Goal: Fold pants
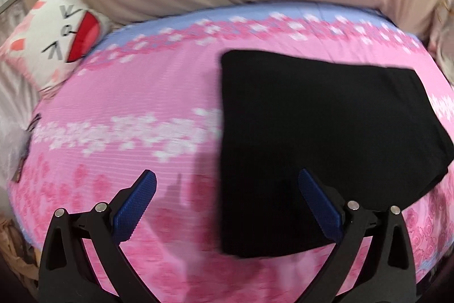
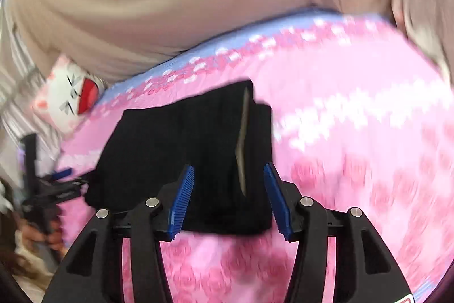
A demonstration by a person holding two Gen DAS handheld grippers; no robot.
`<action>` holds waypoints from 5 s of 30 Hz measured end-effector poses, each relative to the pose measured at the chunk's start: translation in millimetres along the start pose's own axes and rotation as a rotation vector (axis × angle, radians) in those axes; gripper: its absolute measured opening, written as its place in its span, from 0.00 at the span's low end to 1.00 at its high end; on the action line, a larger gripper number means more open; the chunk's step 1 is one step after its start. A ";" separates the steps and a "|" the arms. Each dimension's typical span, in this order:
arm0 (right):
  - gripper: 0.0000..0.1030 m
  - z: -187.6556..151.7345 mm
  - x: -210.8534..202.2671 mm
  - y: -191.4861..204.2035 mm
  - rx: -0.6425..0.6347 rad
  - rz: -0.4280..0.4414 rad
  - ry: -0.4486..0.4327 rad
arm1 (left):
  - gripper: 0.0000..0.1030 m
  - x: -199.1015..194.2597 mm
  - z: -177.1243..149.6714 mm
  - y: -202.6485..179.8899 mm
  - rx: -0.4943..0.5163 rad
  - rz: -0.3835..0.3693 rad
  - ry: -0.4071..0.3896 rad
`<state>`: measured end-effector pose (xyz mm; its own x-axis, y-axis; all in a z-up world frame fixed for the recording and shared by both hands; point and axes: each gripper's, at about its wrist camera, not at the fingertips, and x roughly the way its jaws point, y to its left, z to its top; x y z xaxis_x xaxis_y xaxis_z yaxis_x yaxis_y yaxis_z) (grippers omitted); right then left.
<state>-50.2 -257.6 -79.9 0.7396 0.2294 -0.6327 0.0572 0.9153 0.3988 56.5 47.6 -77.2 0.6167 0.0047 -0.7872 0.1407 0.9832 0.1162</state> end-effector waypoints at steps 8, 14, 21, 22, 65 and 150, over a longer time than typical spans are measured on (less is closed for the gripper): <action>0.38 1.6 49.7 26.2 -0.115 -0.020 0.055 | 0.95 -0.6 4.2 -27.5 0.065 0.100 -0.028; 0.13 0.7 0.1 32.6 -0.142 0.017 0.018 | 0.95 -16.5 5.3 -29.4 0.078 0.096 -0.058; 0.27 -9.2 -8.7 11.5 -0.049 0.037 -0.042 | 0.95 -4.4 4.6 -35.6 0.081 0.099 -0.035; 0.27 -3.9 -17.1 18.2 -0.071 0.037 -0.061 | 0.95 -8.9 6.2 -35.4 0.078 0.086 -0.046; 0.82 -25.4 41.9 -18.7 0.167 0.091 0.125 | 0.95 48.8 -12.0 47.8 -0.282 -0.434 0.043; 0.01 197.2 235.5 -5.0 -0.210 -0.088 0.053 | 0.95 127.0 202.6 -12.1 0.003 -0.193 -0.132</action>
<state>256.0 -273.5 -100.0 0.7013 0.1580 -0.6951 -0.0251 0.9800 0.1974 290.0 -0.7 -55.8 0.6737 -0.2074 -0.7093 0.2682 0.9630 -0.0268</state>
